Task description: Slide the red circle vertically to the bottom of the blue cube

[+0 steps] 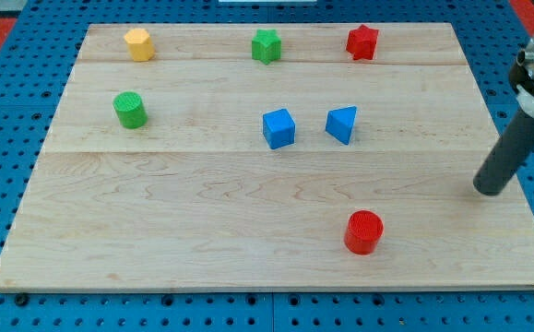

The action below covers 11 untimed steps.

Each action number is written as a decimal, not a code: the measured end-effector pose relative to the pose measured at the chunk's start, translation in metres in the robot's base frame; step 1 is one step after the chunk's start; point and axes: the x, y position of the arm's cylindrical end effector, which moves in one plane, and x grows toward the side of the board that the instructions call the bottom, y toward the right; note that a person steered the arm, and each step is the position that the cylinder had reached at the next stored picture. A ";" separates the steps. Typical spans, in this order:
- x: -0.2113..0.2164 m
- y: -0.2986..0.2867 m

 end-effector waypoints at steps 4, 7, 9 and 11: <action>0.069 -0.126; 0.043 -0.321; 0.036 -0.329; 0.050 -0.275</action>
